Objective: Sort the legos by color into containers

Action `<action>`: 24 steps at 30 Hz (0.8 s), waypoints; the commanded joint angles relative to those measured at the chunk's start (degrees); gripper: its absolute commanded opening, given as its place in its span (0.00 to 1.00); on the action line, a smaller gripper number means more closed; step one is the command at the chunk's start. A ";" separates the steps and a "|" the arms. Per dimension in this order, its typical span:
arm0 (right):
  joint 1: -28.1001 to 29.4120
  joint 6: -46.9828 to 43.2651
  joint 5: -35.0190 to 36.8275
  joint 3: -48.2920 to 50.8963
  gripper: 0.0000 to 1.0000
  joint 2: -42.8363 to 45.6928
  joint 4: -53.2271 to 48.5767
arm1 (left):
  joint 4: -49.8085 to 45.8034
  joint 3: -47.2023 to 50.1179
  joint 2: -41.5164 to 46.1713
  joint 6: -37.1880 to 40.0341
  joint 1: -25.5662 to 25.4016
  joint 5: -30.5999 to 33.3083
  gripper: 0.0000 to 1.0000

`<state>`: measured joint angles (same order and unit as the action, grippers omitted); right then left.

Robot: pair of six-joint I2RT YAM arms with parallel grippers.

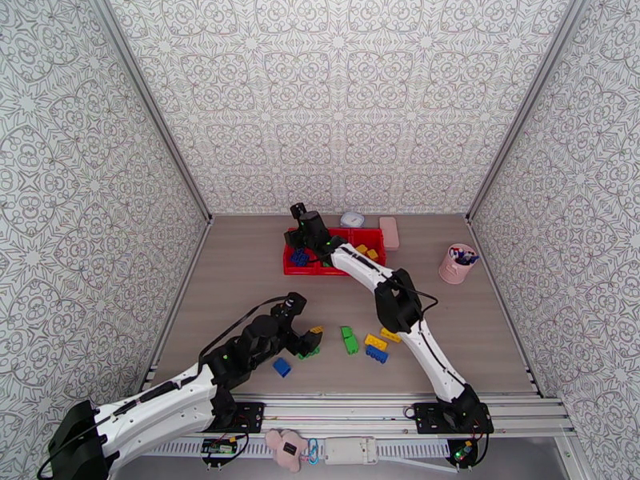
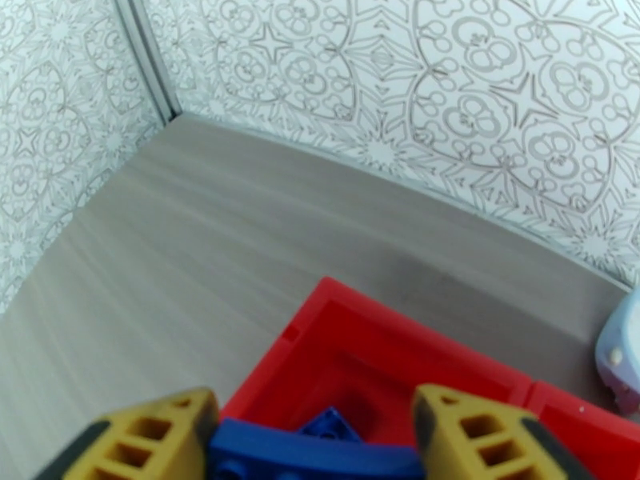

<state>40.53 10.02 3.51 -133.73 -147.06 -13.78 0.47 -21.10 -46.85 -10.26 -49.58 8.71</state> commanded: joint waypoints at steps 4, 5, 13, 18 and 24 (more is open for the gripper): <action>-0.19 -1.53 -1.73 4.46 0.77 7.56 -0.64 | -6.22 -2.26 0.36 -5.45 1.04 7.57 0.97; -0.19 -1.54 -1.83 7.12 0.79 9.63 0.60 | -7.76 -2.76 0.49 -6.80 1.15 8.98 0.97; -0.20 -0.94 -3.00 33.75 0.85 29.08 13.06 | -11.62 -3.56 0.37 -14.04 1.62 13.46 0.96; -0.19 -2.09 -3.42 53.36 0.87 42.86 18.80 | -19.27 -6.88 -0.40 -14.57 1.73 10.97 0.96; -0.15 -2.20 0.25 72.27 0.89 56.84 19.54 | -34.54 -13.09 -4.43 -23.14 2.17 10.23 0.93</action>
<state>40.53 8.45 1.48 -67.20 -94.19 4.47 -23.55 -30.81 -49.54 -27.14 -48.10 19.31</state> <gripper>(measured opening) 0.887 0.935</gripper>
